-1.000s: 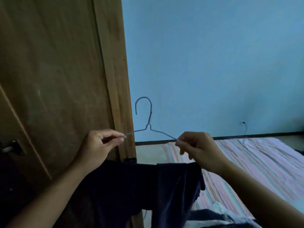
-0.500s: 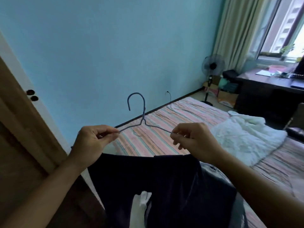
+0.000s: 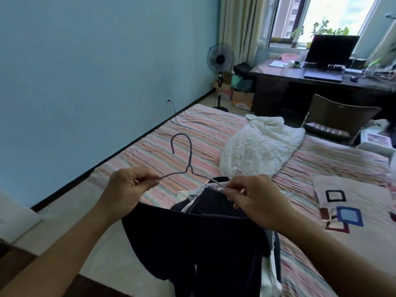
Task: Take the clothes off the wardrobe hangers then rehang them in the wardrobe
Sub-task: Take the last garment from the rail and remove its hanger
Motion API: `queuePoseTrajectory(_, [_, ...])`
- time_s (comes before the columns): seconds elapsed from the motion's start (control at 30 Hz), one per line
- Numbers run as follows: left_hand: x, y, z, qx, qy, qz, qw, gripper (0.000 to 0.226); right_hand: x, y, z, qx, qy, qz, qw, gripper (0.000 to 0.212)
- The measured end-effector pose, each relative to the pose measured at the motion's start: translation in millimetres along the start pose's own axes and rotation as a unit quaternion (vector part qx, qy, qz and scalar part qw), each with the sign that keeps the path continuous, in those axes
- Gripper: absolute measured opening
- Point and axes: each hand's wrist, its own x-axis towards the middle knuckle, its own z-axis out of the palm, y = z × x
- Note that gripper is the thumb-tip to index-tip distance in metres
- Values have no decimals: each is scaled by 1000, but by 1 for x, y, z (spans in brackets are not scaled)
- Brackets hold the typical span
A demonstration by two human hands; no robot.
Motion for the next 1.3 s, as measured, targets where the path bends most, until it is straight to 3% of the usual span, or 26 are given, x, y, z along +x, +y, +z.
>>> queuePoseTrajectory(0.13, [23,-19,39,-17,-43,-29,998,19,4,40,6,-11,-14,37,999,13])
queuePoseTrajectory(0.23, [46,-37,79,-21,-73,-43,996,27,11,80,13,-1,-42,82,996,14])
queuePoseTrajectory(0.4, [94,-70,167,-5,-133,-101,986,9,29,166,29,-40,-110,151,982,17])
queuePoseTrajectory(0.6, [153,-122,266,34,-226,-144,963,9,58,272,57,-31,-163,246,955,17])
queuePoseTrajectory(0.8, [223,-163,357,60,-231,-183,954,6,107,369,74,-32,-135,292,946,15])
queuePoseTrajectory(1.03, [308,-214,448,136,-223,-166,951,6,175,476,101,-61,-112,327,936,16])
queuePoseTrajectory(1.23, [316,-267,520,161,-258,-248,920,8,188,554,151,-94,-134,391,906,14])
queuePoseTrajectory(1.3, [309,-285,540,135,-293,-261,910,21,189,575,166,-96,-117,413,898,15])
